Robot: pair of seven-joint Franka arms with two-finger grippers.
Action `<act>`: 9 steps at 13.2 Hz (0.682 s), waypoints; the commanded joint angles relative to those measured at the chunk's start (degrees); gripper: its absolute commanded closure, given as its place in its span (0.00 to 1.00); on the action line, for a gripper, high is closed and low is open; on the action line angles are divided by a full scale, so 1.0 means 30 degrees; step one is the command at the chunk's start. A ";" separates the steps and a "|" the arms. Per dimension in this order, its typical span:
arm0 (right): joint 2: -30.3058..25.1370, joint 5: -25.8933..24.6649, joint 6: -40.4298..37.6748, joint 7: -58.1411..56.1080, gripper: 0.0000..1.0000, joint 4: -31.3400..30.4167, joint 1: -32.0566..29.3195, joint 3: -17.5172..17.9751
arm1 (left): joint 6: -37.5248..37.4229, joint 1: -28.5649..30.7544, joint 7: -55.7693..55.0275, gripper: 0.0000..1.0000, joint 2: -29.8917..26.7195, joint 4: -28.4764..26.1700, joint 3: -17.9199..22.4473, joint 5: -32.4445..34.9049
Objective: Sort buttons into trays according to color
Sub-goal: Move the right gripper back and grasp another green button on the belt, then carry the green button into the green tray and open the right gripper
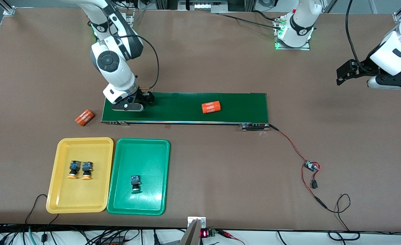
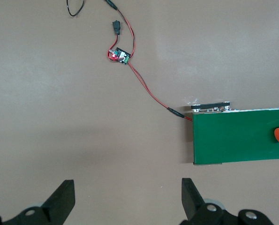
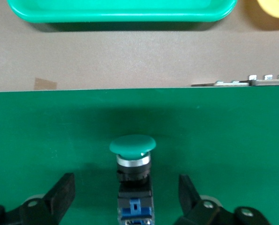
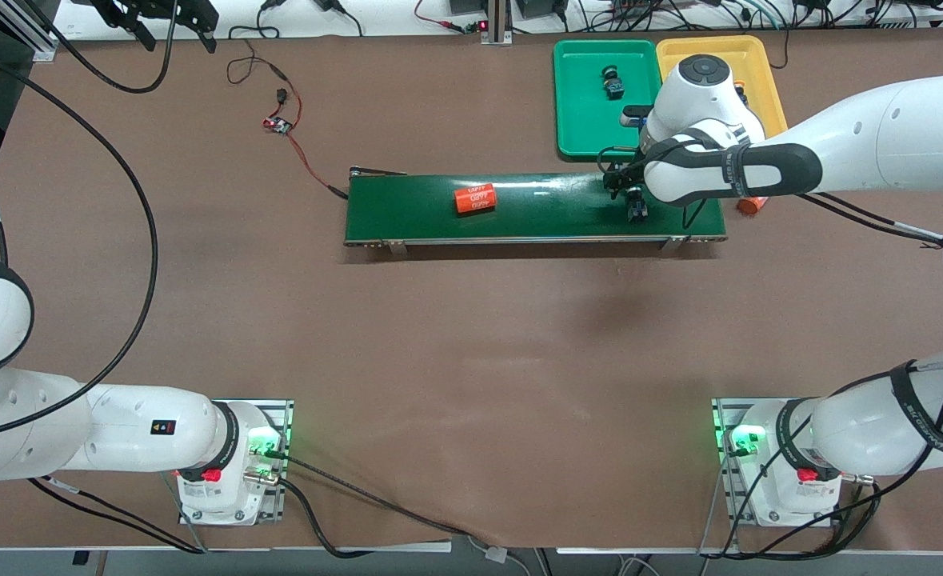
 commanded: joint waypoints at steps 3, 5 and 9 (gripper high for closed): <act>0.0208 -0.0068 0.0068 -0.1487 0.35 -0.0017 -0.0762 0.0039 | -0.0402 -0.0037 0.0157 0.00 0.0073 0.0532 -0.0073 0.0324; 0.0296 -0.0068 0.0068 -0.2046 0.51 -0.0017 -0.1085 0.0010 | -0.0431 -0.0037 0.0157 0.00 0.0102 0.0563 -0.0073 0.0324; 0.0413 -0.0127 0.0039 -0.2455 0.69 0.0012 -0.1409 -0.0019 | -0.0431 -0.0095 0.0128 0.00 0.0102 0.0650 -0.0073 0.0324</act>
